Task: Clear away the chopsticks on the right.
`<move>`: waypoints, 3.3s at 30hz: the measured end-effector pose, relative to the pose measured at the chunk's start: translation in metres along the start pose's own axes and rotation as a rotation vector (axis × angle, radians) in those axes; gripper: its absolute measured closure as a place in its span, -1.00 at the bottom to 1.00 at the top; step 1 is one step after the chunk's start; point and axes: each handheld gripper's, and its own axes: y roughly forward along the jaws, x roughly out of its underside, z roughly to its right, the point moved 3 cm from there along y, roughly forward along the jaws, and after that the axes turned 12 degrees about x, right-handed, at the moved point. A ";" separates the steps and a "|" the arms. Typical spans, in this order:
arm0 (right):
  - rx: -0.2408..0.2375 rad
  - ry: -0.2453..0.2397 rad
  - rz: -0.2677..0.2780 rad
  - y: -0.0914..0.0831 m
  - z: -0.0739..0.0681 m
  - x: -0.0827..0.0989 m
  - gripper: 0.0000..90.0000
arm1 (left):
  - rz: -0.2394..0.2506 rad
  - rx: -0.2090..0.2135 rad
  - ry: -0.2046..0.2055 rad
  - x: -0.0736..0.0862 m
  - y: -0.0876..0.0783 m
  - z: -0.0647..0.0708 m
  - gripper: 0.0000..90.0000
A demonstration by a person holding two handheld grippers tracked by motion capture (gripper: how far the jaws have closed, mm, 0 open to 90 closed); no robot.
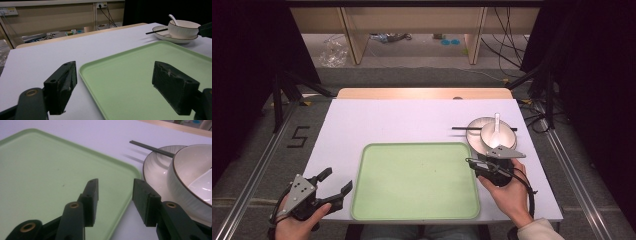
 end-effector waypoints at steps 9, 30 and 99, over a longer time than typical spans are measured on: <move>0.046 -0.041 0.020 0.014 0.009 -0.015 0.65 | 0.010 0.007 0.000 0.000 0.000 -0.001 -0.56; 0.164 0.057 -0.260 0.115 0.045 -0.085 1.00 | 0.001 0.004 0.000 0.000 0.000 -0.001 -0.56; 0.074 -0.605 -0.342 0.154 0.033 -0.118 0.58 | 0.000 0.007 -0.004 0.000 0.001 0.000 -0.56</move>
